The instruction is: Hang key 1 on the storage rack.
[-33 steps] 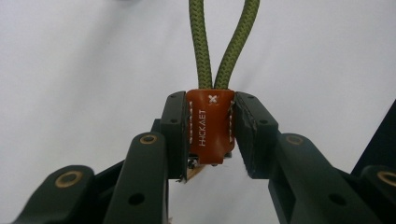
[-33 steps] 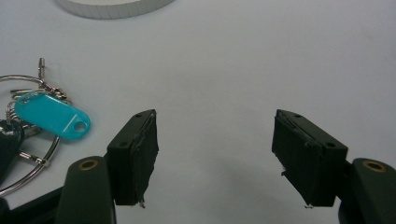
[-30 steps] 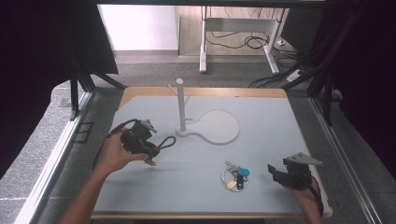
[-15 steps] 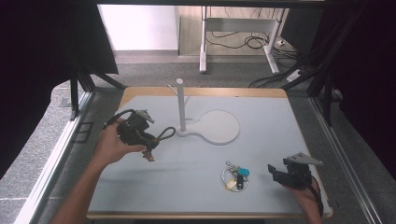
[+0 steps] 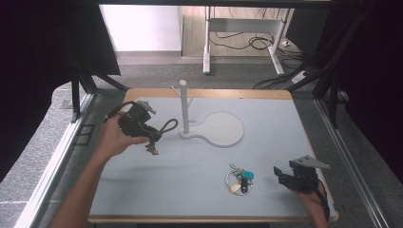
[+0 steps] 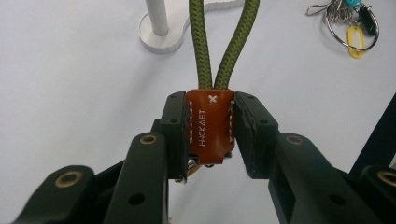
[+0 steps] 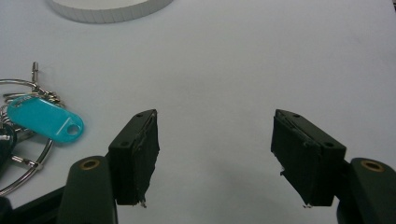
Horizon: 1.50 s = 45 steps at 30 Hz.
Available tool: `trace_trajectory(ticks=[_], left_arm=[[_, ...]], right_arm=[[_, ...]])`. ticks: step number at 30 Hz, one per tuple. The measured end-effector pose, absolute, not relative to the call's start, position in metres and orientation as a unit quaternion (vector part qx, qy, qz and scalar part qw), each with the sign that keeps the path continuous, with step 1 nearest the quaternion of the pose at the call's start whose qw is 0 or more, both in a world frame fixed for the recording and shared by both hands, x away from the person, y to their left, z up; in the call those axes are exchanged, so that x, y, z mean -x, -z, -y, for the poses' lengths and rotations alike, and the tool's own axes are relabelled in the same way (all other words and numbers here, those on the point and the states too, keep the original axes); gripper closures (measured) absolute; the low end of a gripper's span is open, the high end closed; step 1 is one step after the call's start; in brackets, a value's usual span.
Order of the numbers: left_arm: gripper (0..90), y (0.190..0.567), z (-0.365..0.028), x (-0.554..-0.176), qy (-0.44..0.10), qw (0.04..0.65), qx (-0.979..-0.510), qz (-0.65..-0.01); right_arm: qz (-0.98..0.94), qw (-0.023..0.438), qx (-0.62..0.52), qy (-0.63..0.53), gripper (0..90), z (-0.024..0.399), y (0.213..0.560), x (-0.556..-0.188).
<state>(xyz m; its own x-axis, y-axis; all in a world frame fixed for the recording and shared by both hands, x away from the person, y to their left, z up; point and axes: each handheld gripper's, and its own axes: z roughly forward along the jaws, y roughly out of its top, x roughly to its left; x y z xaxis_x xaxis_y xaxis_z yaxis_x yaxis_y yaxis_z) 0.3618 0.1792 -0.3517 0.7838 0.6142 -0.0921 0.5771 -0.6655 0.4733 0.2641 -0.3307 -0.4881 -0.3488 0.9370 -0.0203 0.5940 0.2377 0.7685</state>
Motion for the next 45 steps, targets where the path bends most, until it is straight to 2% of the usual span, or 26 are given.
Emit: trace_trajectory(ticks=[45], left_arm=[[66.7, 0.305, -0.181, -0.402, -0.063, 0.263, -0.895, -0.355]], right_arm=[[-0.744, 0.257, -0.514, -0.342, 32.6, 0.333, 0.488, -0.264]])
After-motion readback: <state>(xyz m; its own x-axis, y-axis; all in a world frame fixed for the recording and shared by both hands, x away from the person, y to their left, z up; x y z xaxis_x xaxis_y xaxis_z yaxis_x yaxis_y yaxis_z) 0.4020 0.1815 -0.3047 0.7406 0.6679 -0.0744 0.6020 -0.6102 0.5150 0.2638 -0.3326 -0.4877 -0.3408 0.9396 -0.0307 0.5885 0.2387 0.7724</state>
